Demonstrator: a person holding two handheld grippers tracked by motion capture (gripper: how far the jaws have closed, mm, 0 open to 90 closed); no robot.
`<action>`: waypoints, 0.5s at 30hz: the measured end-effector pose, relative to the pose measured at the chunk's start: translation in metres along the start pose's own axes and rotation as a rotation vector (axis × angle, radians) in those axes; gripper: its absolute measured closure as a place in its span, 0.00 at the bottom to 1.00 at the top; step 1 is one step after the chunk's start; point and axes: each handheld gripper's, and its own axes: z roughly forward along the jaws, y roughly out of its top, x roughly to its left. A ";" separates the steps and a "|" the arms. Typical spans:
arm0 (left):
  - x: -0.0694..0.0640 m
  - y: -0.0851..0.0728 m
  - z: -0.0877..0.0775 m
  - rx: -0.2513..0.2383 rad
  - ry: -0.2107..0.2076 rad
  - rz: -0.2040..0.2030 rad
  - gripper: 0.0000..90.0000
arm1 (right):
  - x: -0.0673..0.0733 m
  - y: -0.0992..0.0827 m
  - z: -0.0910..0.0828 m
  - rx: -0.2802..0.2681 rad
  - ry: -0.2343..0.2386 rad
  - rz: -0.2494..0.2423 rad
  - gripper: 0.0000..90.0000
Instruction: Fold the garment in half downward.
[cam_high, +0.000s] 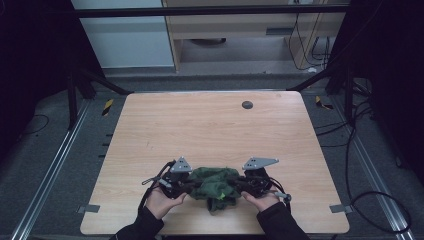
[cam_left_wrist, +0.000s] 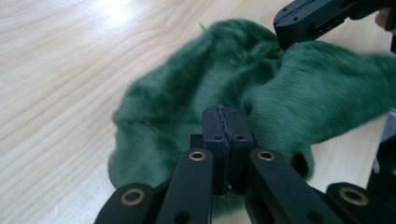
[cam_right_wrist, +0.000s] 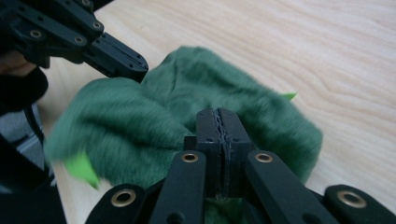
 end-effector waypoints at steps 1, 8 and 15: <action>-0.001 -0.001 0.000 -0.001 -0.006 -0.001 0.99 | 0.002 -0.002 -0.001 0.005 0.004 -0.004 0.98; -0.012 -0.010 0.001 0.038 -0.018 0.018 0.99 | 0.010 -0.010 -0.002 0.035 0.020 -0.017 0.97; -0.015 -0.015 0.003 0.055 -0.026 0.032 0.99 | 0.012 -0.019 -0.002 0.059 0.031 -0.018 0.97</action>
